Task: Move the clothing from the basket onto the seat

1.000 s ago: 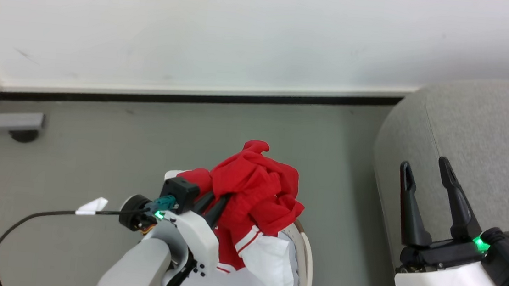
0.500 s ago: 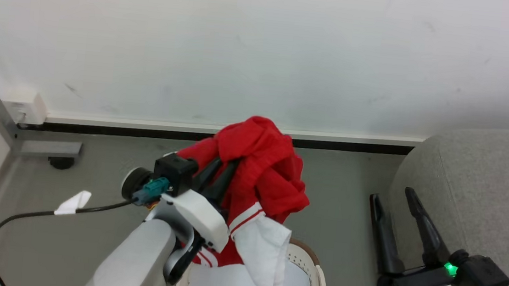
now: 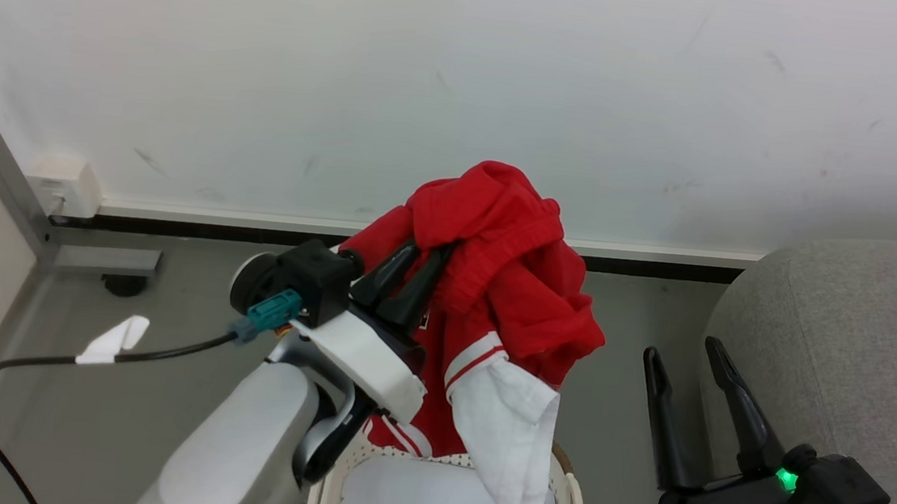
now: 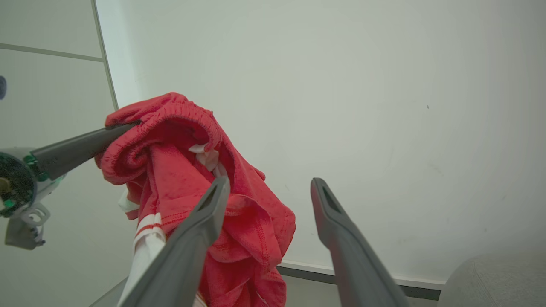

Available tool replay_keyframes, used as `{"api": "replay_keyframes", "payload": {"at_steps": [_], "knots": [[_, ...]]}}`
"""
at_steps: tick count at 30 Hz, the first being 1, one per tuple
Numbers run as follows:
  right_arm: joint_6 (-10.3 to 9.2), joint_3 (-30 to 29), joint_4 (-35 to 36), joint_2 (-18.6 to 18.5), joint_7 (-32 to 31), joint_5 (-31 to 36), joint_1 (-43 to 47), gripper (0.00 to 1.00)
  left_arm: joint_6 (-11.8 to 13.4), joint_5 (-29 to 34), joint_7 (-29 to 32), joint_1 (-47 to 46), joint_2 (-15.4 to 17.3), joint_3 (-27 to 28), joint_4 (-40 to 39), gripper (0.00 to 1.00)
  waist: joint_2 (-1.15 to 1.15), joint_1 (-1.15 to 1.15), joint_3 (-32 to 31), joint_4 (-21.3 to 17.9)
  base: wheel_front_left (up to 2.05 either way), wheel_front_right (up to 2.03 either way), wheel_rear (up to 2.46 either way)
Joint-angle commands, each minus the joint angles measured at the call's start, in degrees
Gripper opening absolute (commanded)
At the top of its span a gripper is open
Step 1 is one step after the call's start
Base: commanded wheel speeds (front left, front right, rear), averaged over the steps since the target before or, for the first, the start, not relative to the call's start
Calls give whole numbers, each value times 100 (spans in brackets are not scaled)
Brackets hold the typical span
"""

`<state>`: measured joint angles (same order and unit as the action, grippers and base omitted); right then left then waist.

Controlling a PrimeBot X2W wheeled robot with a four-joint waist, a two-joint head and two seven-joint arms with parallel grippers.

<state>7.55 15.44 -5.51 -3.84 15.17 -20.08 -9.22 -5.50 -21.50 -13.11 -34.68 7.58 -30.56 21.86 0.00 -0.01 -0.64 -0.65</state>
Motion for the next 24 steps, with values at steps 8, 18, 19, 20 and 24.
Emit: {"api": "replay_keyframes", "payload": {"at_steps": [8, 18, 19, 20, 24], "knots": [[-12, 111, -127, -36, -3, 62, 0, 100, 78, -77, 119, 105, 115, -13, -309, 0, 0, 1, 68, 59, 0, 0, 0], [-12, 540, -514, -198, -3, 118, -164, 100, 95, -107, 176, 127, 83, -101, -436, 0, 0, 1, 64, 169, 0, 0, 0], [-12, 621, -632, -245, -3, 144, -195, 100, 95, -112, 183, 129, 74, -114, -445, 0, 0, 1, 63, 184, 0, 0, 0], [-12, 709, -748, -290, -3, 164, -256, 100, 95, -116, 186, 132, 65, -130, -458, 0, 0, 1, 61, 200, 0, 0, 0], [-12, 1000, -1219, -418, -2, 184, -550, 100, 87, -121, 207, 150, 31, -208, -513, 0, 0, 1, 53, 290, 0, 0, 0]]}}
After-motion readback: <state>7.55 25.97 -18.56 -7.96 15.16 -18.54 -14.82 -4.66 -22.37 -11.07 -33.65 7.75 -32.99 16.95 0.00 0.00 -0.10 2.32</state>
